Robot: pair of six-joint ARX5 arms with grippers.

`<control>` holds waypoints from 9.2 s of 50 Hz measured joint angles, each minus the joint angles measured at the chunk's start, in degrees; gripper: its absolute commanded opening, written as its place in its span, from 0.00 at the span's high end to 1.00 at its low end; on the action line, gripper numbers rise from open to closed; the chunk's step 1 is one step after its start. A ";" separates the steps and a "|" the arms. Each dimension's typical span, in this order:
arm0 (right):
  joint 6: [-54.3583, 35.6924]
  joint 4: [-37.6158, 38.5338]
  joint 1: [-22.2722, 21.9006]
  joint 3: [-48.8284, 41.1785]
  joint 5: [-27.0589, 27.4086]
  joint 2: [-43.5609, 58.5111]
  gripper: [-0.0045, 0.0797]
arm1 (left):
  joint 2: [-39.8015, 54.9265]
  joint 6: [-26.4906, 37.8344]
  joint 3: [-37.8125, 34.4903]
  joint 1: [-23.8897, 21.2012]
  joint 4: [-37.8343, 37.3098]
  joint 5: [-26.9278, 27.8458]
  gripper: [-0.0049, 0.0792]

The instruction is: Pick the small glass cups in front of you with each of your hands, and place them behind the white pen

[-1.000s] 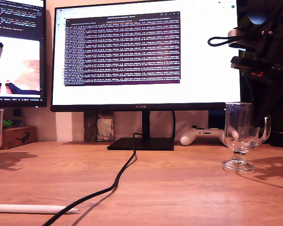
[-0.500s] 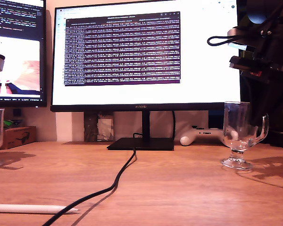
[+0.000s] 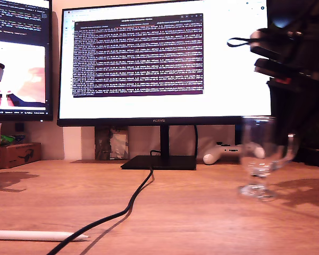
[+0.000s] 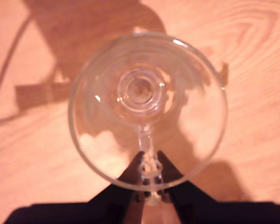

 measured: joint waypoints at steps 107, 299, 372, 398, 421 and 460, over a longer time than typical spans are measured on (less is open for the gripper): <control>5.86 6.91 28.83 16.74 -1.92 12.83 0.96 | -41.33 -4.61 -34.34 -20.33 17.73 7.72 0.97; 2.78 -8.28 24.57 27.93 -5.16 17.81 0.96 | -56.37 -7.82 -40.72 -22.01 17.84 5.46 0.96; -0.09 34.88 -11.32 -14.19 8.20 -13.57 0.96 | -79.17 -24.44 -68.15 -12.15 52.06 -6.10 0.96; -0.04 40.37 -22.45 -29.73 5.11 -28.06 0.96 | -86.33 -23.67 -70.88 -11.72 50.10 -6.86 0.96; 0.02 36.61 -23.17 -32.46 2.62 -35.15 0.96 | -94.77 -23.19 -75.49 -5.35 48.33 -6.80 0.96; 4.35 39.15 -23.32 -45.72 2.54 -56.24 0.96 | -99.54 -24.04 -76.43 -4.44 46.16 -5.88 0.96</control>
